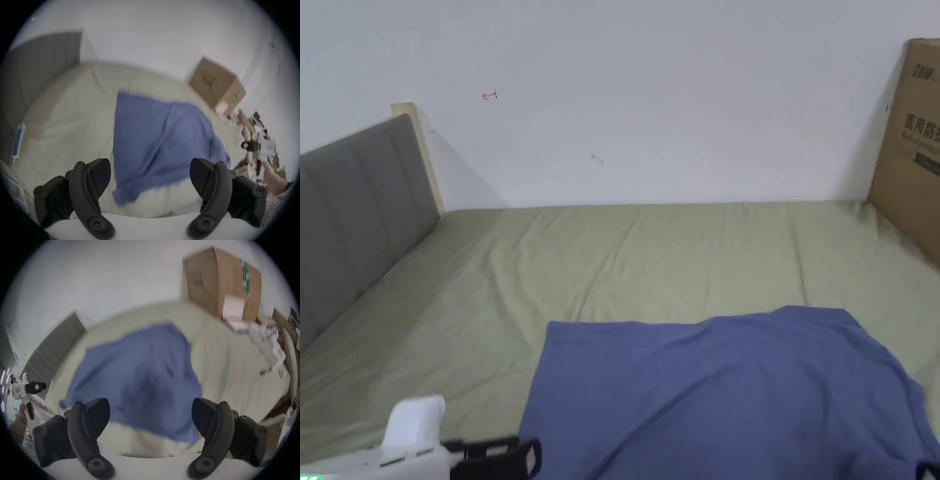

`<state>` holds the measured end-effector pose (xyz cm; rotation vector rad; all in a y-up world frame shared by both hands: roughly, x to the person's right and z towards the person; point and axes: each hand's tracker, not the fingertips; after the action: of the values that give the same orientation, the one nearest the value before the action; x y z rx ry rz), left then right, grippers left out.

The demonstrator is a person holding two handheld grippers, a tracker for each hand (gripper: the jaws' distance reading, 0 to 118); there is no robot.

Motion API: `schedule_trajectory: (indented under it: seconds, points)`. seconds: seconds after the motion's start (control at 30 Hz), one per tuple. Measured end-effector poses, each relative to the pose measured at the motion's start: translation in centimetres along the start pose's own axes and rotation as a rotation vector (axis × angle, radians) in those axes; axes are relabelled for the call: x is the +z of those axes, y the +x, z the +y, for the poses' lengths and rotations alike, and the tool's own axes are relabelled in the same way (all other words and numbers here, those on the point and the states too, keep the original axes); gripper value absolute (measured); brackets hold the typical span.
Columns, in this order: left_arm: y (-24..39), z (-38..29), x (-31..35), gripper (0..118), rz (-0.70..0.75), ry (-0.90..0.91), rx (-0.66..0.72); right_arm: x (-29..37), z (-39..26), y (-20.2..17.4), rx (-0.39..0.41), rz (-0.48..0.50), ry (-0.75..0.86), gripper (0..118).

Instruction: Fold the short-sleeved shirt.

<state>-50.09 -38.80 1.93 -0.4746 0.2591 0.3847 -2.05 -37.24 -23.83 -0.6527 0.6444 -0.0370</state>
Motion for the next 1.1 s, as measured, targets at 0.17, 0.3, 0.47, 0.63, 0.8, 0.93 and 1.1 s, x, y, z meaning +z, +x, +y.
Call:
schedule_trajectory:
  seconds: [0.17,0.3,0.47,0.63,0.8,0.93,1.1]
  points:
    - [5.2,0.0,1.9,38,0.038,0.337,-0.065,2.4,0.0,-4.7,0.051,0.061,0.373,39]
    - [6.4,0.0,1.8,0,0.043,0.305,-0.002,2.5,0.2,-5.3,-0.044,0.123,0.394,0]
    - [3.0,0.8,-0.4,0,0.093,-0.125,0.087,2.3,0.9,-3.6,-0.069,0.124,0.337,0]
    - [-2.6,-2.6,-1.8,34,0.138,-0.364,0.27,1.7,-0.3,-1.7,-0.125,0.093,0.24,0]
    - [-6.0,-6.5,-4.2,104,0.259,-0.383,0.28,1.0,-1.3,-0.5,-0.2,0.074,0.182,0]
    - [-6.2,-8.4,-6.9,104,0.287,-0.465,0.106,-0.1,-1.8,1.5,-0.231,0.047,0.153,0]
    - [-3.9,-10.4,-8.9,97,0.34,-0.497,-0.101,-0.1,-2.0,1.4,-0.247,0.026,0.13,0]
